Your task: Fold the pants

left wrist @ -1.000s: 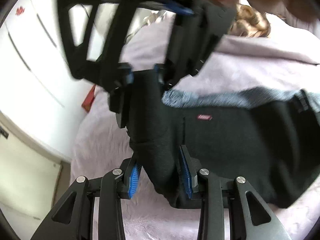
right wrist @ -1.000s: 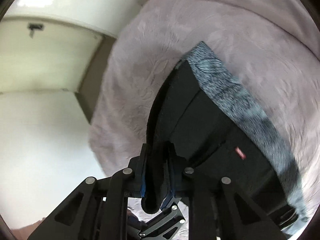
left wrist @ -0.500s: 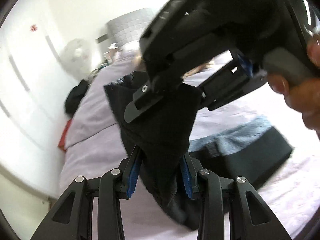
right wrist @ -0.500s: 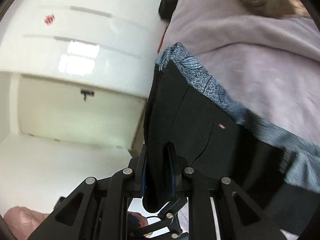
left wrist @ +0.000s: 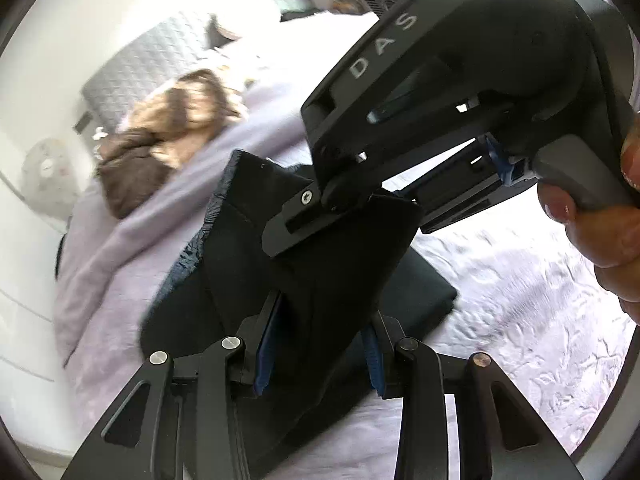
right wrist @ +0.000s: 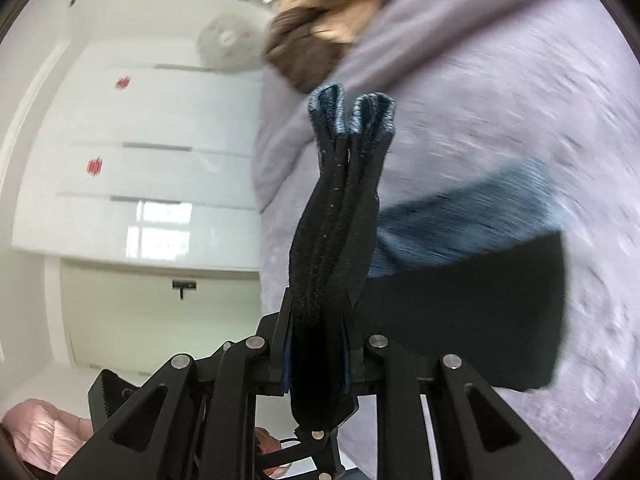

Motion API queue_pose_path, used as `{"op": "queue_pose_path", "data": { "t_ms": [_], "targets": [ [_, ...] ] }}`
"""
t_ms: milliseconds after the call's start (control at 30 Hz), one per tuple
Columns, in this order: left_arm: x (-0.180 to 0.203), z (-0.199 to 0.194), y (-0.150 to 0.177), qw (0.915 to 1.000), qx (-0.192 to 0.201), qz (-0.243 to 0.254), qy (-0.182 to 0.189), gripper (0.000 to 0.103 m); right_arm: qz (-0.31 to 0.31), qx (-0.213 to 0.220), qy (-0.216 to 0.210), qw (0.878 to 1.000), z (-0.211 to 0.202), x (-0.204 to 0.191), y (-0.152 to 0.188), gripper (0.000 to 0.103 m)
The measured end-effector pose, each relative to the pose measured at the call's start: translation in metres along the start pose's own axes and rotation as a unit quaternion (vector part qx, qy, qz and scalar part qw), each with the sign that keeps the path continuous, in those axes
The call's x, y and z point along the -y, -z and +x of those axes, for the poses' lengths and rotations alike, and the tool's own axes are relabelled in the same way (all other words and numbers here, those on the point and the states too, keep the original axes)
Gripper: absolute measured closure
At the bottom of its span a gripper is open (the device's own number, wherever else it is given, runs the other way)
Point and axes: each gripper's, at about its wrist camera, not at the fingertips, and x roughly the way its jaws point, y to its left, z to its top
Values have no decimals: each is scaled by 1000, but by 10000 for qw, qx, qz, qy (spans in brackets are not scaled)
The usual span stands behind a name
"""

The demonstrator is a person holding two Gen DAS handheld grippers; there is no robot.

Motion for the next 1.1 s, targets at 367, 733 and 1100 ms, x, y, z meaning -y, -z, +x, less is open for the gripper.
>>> {"op": "queue_pose_path", "data": {
  "t_ms": [367,733,1100],
  "targets": [
    [35,39,16,9977,-590,340,70,49,495,-13,391,9980,2,92,11,83],
    [-52,-13,47,9936,-699,-880,64,37,185,-37,1752,9844,-15,61,31,69],
    [-202,22,57,9482,-993,-2911,-796,37,-638,539,2798,9564,-24,-2,9,64]
  ]
}}
